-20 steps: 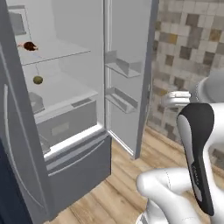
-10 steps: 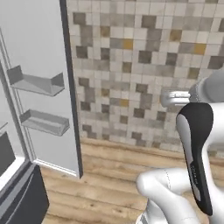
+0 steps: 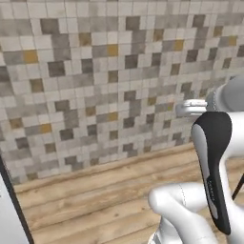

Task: Transport the steak and sweet potato to the fridge. Place the steak on the rack containing meat and place the sweet potato on the rack containing the vegetable, ensuring meats and vegetables are on different racks.

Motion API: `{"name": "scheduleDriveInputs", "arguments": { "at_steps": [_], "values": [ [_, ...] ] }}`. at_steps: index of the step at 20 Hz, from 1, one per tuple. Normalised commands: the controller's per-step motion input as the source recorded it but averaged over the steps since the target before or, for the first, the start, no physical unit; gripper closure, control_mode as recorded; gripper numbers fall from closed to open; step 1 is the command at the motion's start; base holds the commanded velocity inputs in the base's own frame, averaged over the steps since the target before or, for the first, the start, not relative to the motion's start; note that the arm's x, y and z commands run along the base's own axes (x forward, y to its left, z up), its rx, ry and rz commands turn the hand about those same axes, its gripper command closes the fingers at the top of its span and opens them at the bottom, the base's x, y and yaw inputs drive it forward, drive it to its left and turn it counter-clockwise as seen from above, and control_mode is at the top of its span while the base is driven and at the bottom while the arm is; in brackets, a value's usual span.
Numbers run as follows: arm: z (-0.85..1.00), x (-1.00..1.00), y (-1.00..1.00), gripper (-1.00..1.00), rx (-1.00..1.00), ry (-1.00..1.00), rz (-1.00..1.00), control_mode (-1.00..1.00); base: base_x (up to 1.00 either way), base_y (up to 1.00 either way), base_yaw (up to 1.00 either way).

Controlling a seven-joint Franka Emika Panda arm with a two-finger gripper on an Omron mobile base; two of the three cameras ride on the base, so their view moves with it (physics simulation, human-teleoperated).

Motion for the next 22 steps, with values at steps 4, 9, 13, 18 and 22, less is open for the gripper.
{"name": "scheduleDriveInputs", "arguments": {
  "at_steps": [4, 9, 13, 18, 22],
  "values": [
    [0.0, 0.0, 0.0, -1.0, 0.0, 0.0, 0.0, 1.0, 0.0, -0.2, -0.88],
    [0.0, 0.0, 0.0, -1.0, 0.0, 0.0, 0.0, 1.0, 0.0, -0.04, -0.94],
    [0.0, 0.0, 0.0, -1.0, 0.0, 0.0, 0.0, 1.0, 0.36, 0.18, -0.66],
    [0.0, 0.0, 0.0, -1.0, 0.0, 0.0, 0.0, 1.0, 0.65, 0.08, -0.31],
    [0.0, 0.0, 0.0, -1.0, 0.0, 0.0, 0.0, 1.0, 0.78, 0.04, -0.25]
  ]
}}
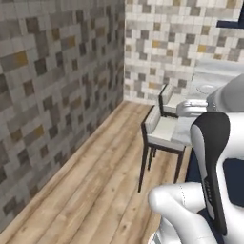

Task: Transport the steak and sweet potato to the fridge. Place the steak on the rack containing meat and place the sweet potato on the rack containing the vegetable, ensuring meats and vegetables are on different racks.

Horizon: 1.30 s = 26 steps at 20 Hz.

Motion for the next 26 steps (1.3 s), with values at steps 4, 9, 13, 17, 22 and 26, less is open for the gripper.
{"name": "scheduleDriveInputs", "arguments": {
  "at_steps": [4, 9, 13, 17, 22, 26],
  "values": [
    [0.0, 0.0, 0.0, -1.0, 0.0, 0.0, 0.0, 1.0, 0.24, -0.22, -0.41],
    [0.0, 0.0, 0.0, -1.0, 0.0, 0.0, 0.0, 1.0, 0.0, -0.22, -0.58],
    [0.0, 0.0, 0.0, -1.0, 0.0, 0.0, 0.0, 1.0, 0.33, -0.01, -0.51],
    [0.0, 0.0, 0.0, -1.0, 0.0, 0.0, 0.0, 1.0, 0.62, 0.0, -0.17],
    [0.0, 0.0, 0.0, -1.0, 0.0, 0.0, 0.0, 1.0, 0.63, -0.06, -0.11],
    [0.0, 0.0, 0.0, -1.0, 0.0, 0.0, 0.0, 1.0, 0.55, 0.0, -0.06]
  ]
}}
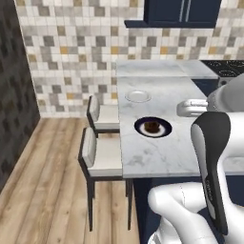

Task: Transport the steak and sweet potato to the fridge. Place the steak on the rack containing meat and place the sweet potato on the rack containing the vegetable, ensuring meats and vegetables are on different racks.

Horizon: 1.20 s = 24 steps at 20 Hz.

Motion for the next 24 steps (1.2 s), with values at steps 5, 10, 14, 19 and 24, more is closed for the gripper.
{"name": "scheduleDriveInputs", "arguments": {
  "at_steps": [5, 10, 14, 19, 24],
  "values": [
    [0.0, 0.0, 0.0, -1.0, 0.0, 0.0, 0.0, 1.0, 0.61, 0.0, -0.1],
    [0.0, 0.0, 0.0, -1.0, 0.0, 0.0, 0.0, 1.0, 0.23, 0.01, -0.23],
    [0.0, 0.0, 0.0, -1.0, 0.0, 0.0, 0.0, 1.0, 0.01, 0.0, -0.15],
    [0.0, 0.0, 0.0, -1.0, 0.0, 0.0, 0.0, 1.0, 0.0, 0.0, -0.13],
    [-0.2, 0.12, 0.0, -1.0, 0.04, 0.14, 0.02, -1.0, 0.0, 0.0, 0.0]
  ]
}}
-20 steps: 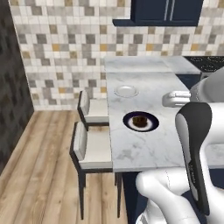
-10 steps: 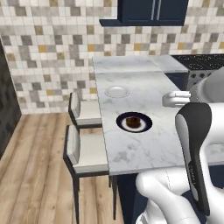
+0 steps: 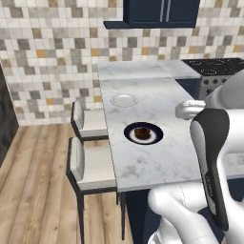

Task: Transport the steak and sweet potato to the fridge. Place the steak on the rack containing meat and place the sweet potato on the rack containing the vegetable, ensuring meats and vegetables are on different racks.

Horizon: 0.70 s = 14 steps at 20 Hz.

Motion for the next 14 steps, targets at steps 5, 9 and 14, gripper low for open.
{"name": "scheduleDriveInputs", "arguments": {
  "at_steps": [5, 9, 14],
  "values": [
    [-0.34, 0.49, 0.05, -1.0, 0.03, 0.28, 0.0, -1.0, 0.0, 0.0, 0.0],
    [-0.38, 0.58, 0.02, -1.0, 0.0, 0.38, 0.0, -1.0, 0.0, 0.0, 0.0],
    [-0.4, 0.64, 0.0, -1.0, 0.0, 0.3, 0.0, -1.0, 0.0, 0.0, 0.0]
  ]
}}
